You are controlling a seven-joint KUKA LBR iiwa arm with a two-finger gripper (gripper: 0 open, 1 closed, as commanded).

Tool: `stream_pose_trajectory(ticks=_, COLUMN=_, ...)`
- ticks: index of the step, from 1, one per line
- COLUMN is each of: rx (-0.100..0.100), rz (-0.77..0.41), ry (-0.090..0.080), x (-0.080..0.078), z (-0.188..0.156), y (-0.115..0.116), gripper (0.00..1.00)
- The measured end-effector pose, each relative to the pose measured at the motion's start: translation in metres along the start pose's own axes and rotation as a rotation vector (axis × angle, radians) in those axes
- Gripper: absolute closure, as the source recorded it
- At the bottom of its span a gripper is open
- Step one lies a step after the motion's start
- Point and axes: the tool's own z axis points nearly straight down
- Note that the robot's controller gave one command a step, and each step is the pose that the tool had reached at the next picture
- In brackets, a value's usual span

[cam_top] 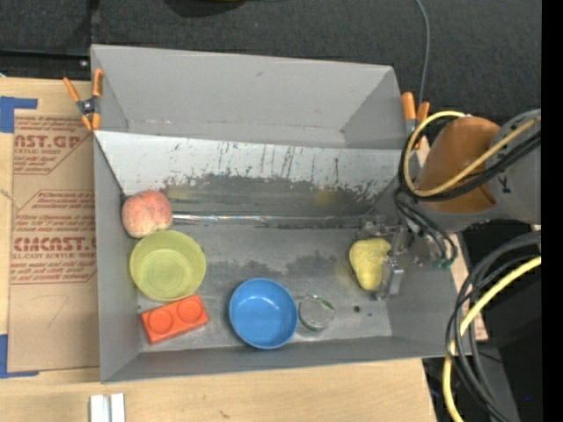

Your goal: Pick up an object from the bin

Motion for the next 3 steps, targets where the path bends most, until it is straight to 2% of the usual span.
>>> stream_pose_trajectory(ticks=1, rx=0.002, rz=-0.043, ry=-0.005, x=-0.0001, z=-0.0007, y=-0.0008, gripper=0.0)
stream_pose_trajectory(ticks=2, rx=0.0, rz=0.0, ry=-0.002, x=-0.0006, z=0.0002, y=0.0008, gripper=1.0)
stream_pose_trajectory(ticks=3, rx=0.0, rz=0.0, ry=-0.002, x=-0.0006, z=0.0002, y=0.0008, gripper=1.0)
